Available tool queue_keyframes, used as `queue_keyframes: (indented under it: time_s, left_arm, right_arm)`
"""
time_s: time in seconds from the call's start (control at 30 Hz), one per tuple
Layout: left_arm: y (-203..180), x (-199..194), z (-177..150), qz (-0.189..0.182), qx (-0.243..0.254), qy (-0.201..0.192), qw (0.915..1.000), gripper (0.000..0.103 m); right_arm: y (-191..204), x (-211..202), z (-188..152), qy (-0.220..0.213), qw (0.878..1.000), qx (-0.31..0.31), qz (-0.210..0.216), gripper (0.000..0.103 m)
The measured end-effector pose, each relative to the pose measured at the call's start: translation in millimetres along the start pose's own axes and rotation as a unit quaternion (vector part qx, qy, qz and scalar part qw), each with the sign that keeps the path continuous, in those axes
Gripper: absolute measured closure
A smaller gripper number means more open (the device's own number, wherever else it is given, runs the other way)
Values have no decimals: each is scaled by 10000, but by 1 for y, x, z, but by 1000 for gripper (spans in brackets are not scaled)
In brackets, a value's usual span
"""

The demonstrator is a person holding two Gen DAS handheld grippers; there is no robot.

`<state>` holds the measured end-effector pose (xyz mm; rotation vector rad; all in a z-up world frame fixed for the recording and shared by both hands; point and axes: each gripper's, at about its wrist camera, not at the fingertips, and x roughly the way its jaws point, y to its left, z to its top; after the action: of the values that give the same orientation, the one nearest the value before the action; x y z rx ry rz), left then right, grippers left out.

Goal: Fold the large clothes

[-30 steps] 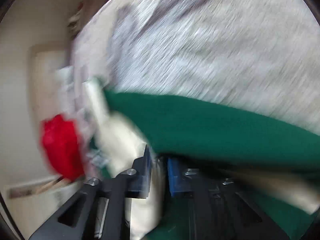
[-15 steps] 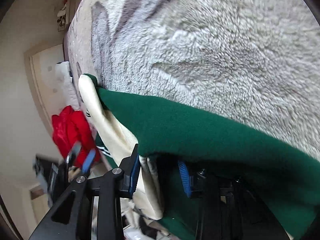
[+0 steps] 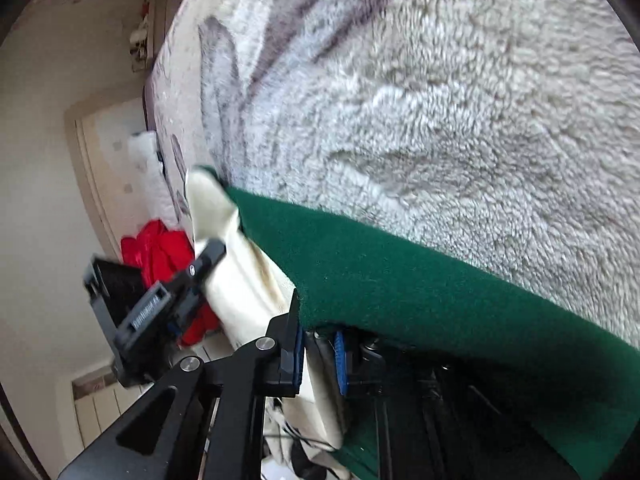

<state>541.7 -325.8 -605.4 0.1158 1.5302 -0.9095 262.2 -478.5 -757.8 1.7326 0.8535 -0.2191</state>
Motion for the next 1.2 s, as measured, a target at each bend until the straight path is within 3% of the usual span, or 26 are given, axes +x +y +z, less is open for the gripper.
queue_keyframes:
  time_s: [0.13,0.27,0.37,0.43,0.5,0.6,0.7,0.73,0.8,0.83,0.93,1.03,1.07,1.17,1.2]
  left_arm:
    - [50,-5,-3,-146,-659,80,9977,97]
    - [68,-13,-17,-120,-1030,186,9944,88]
    - [71,-50,-35,-264,-1266,-223,9914,77]
    - [73,-78,-57,-24,-1259,-542,9906,65]
    - [80,-109,-90,283,-1327,-840,9872,24]
    - [102,-154,-168,976,-1870,-1249,9695,19]
    - [140,-190,-257,1624,-2693,-1422,9386,19]
    - [155,-201,-292,1871,-3011,-1446,9238,19]
    - [180,-215,-354,2262,-3659,-1367,8923,19]
    - [195,-221,-393,2506,-3983,-1304,8727,19]
    - [220,-223,-464,2882,-4582,-1071,8340,19]
    - [239,-225,-516,2863,-5064,-1091,8060,19]
    - [245,-226,-530,2806,-5205,-1136,7984,19]
    - [260,-230,-558,2662,-5481,-1261,7828,19]
    - [263,-231,-563,2557,-5547,-1334,7804,19]
  right_arm:
    - [13,-6,-5,-339,9988,-177,-300,92]
    - [27,14,-3,-107,9955,-419,-844,90]
    - [41,26,2,260,9884,-771,-1281,73]
    - [54,20,-4,399,9832,-960,-1498,49]
    - [68,11,-21,528,9708,-1327,-1929,37]
    - [89,9,-62,760,9464,-1936,-2470,37]
    - [119,29,-119,1149,9281,-2464,-2542,37]
    - [127,41,-138,1309,9218,-2627,-2533,37]
    - [139,81,-192,1805,9028,-3017,-2479,37]
    - [143,107,-219,2039,8895,-3207,-2535,37]
    - [146,167,-290,2510,8582,-3648,-2598,36]
    - [158,230,-369,2755,8004,-4496,-2853,16]
    - [161,248,-392,2786,7814,-4742,-2949,16]
    - [140,316,-435,3164,7051,-5212,-3620,17]
    - [128,330,-447,3117,6750,-5357,-4004,35]
